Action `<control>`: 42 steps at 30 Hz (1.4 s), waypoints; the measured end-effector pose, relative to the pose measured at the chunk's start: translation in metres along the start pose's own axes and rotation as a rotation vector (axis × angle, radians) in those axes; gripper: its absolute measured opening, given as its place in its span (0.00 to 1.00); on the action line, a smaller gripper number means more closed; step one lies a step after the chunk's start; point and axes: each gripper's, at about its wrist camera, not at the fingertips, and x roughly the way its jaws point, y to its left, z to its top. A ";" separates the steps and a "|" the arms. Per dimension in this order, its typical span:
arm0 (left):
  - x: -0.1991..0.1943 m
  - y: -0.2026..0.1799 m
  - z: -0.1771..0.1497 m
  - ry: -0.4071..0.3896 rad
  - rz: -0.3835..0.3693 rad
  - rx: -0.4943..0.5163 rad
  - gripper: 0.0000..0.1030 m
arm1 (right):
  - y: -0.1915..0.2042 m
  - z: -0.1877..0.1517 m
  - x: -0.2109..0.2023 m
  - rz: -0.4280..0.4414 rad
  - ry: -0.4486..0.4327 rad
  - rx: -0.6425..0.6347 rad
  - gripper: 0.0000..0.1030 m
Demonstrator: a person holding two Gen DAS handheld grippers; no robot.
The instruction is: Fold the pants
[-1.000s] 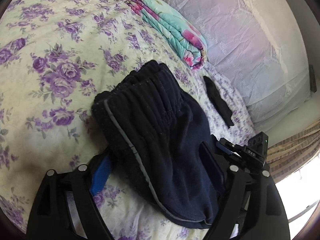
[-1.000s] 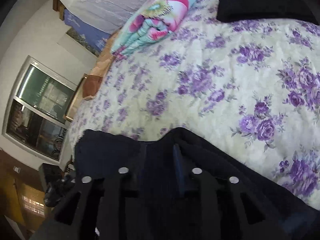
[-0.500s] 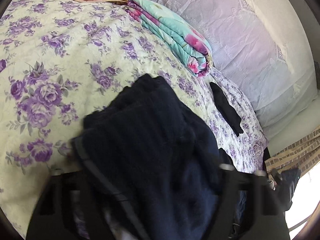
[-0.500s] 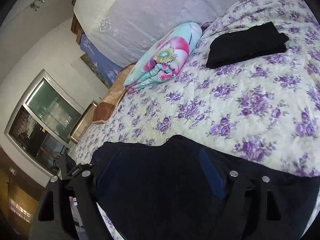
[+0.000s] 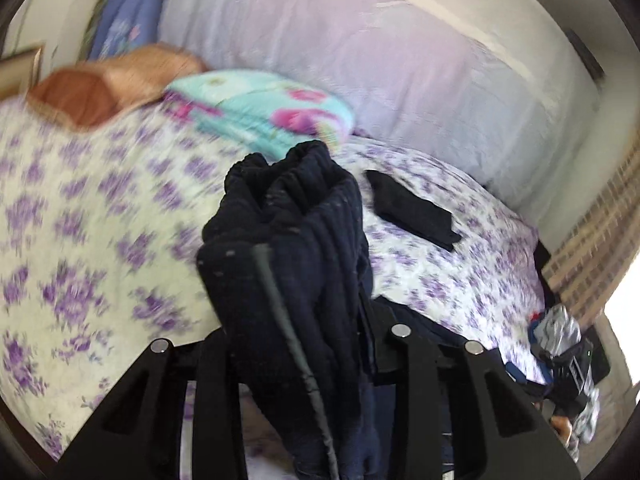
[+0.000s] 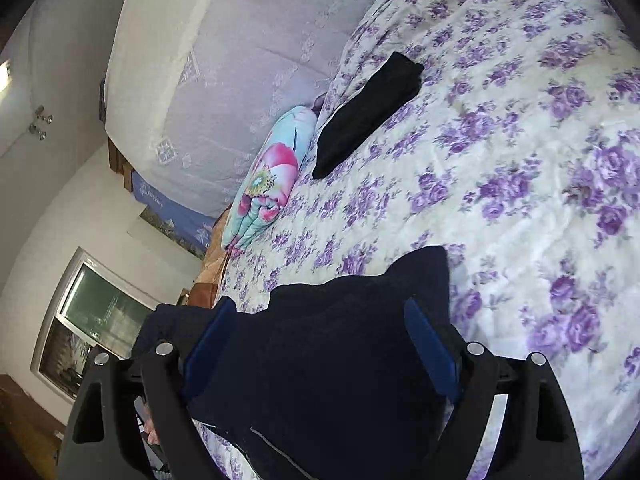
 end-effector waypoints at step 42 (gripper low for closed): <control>0.018 -0.110 -0.120 0.106 -0.237 0.226 0.85 | 0.009 -0.066 -0.021 0.061 0.151 0.082 0.90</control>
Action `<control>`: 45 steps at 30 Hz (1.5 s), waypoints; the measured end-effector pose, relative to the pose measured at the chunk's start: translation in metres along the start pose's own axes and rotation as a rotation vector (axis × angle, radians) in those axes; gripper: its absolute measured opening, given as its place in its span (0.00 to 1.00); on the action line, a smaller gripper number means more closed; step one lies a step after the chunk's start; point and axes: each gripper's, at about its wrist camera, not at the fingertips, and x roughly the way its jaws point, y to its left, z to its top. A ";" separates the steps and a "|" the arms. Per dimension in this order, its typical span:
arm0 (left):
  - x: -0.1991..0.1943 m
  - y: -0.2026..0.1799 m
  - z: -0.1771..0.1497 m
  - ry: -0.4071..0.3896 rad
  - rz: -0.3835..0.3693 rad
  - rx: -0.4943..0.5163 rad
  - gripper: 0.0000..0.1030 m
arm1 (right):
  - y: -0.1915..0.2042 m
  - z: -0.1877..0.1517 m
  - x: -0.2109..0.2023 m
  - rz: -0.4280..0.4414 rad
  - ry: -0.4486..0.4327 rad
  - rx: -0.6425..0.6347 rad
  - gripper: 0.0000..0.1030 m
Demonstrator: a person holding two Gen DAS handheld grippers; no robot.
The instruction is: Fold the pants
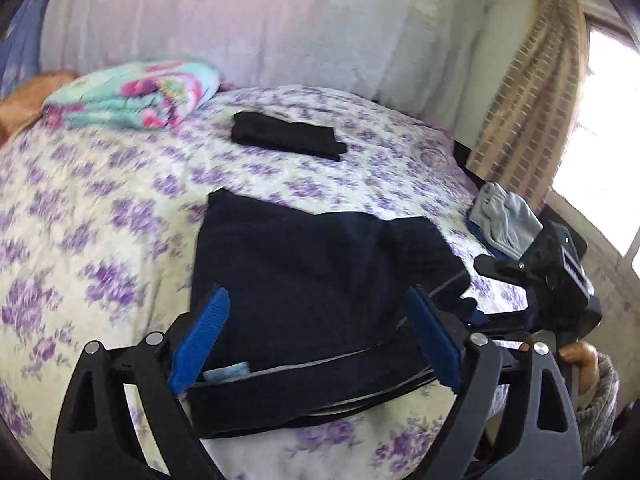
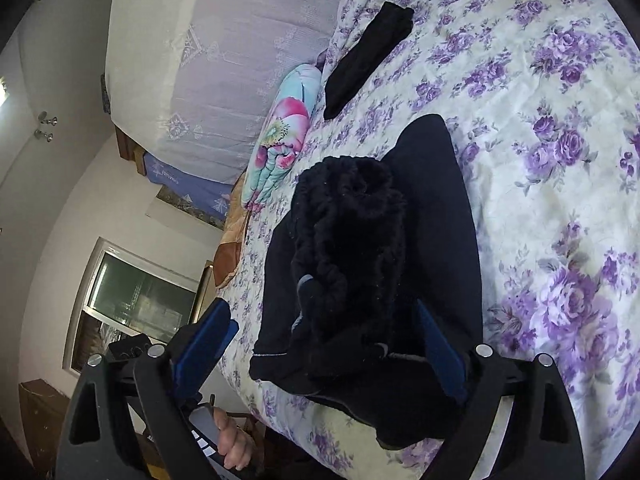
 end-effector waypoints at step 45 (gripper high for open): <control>0.053 -0.026 -0.016 0.102 -0.093 0.135 0.93 | 0.031 0.049 0.015 0.037 0.015 -0.137 0.56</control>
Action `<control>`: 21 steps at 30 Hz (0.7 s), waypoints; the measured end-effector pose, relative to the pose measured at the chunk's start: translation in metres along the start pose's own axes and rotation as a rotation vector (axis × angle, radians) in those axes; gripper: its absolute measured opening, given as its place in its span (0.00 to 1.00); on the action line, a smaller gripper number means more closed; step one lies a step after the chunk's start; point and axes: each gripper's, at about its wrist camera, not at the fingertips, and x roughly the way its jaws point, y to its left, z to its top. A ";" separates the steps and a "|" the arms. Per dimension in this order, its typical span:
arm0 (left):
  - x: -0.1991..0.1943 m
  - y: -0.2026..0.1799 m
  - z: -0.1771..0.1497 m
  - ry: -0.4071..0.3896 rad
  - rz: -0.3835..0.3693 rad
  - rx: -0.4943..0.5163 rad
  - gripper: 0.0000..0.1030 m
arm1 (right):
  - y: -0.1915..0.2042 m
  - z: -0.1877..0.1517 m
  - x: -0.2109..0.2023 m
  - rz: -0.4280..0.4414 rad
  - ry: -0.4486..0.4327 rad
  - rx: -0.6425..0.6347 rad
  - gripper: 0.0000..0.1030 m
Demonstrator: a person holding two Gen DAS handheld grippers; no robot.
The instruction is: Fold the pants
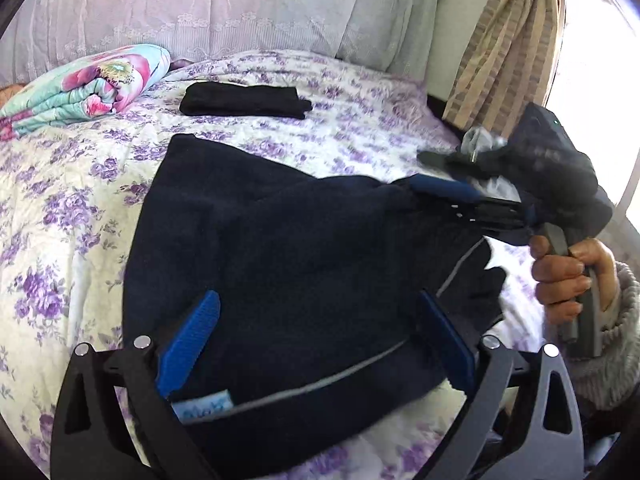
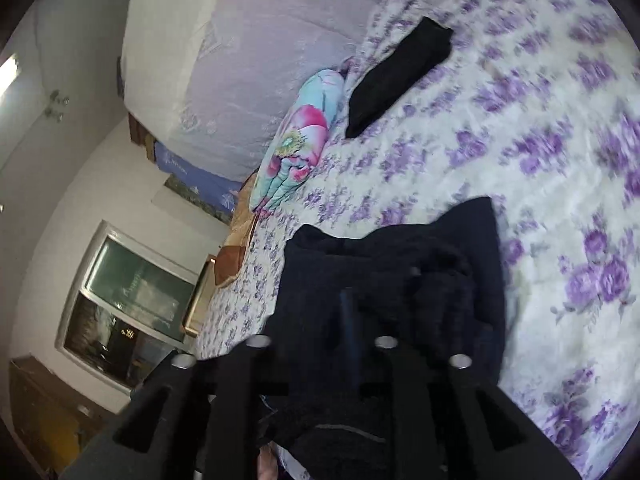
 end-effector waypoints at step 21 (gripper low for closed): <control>-0.012 0.020 -0.023 -0.003 -0.029 -0.020 0.95 | 0.111 0.012 0.140 0.018 0.294 -0.213 0.78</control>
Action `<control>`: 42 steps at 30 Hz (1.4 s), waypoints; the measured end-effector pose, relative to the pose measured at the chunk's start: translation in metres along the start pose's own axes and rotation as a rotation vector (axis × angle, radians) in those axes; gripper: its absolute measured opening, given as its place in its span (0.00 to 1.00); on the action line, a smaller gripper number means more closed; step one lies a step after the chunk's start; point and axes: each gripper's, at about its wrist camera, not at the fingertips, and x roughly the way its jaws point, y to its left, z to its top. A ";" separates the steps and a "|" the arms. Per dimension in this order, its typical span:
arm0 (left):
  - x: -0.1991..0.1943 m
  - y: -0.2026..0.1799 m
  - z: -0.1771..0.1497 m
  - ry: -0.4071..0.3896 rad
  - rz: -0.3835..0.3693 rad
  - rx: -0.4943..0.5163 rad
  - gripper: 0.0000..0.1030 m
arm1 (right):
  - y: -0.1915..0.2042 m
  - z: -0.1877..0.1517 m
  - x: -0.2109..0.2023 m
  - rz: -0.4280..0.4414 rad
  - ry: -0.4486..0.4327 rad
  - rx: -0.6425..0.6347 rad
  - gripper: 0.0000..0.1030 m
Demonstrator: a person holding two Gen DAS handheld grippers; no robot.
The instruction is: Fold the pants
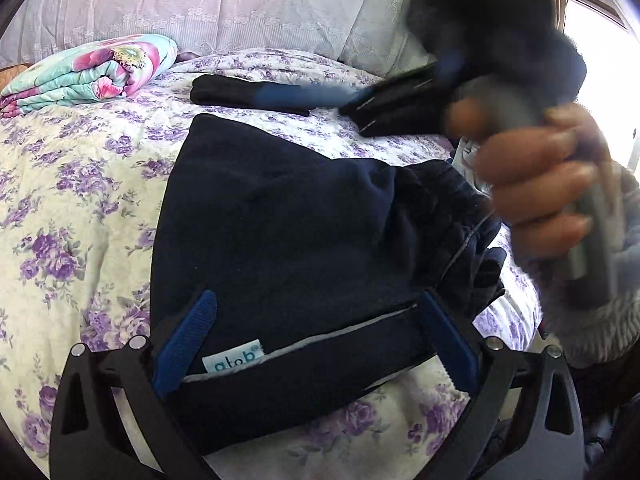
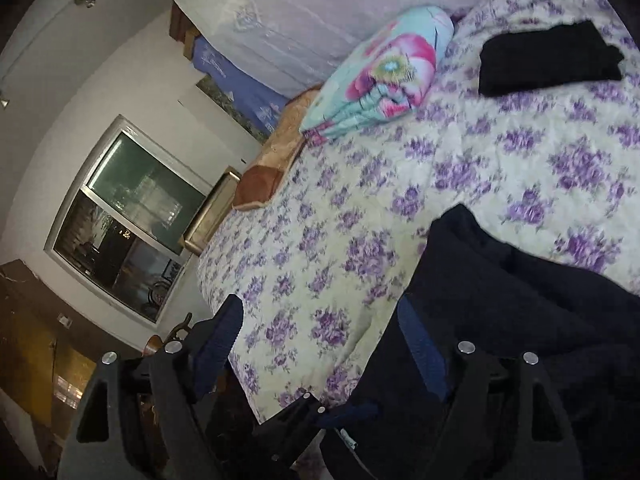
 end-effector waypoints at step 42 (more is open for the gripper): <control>-0.007 0.027 -0.004 -0.079 -0.196 -0.105 0.95 | -0.056 -0.039 -0.025 -0.052 -0.162 -0.063 0.96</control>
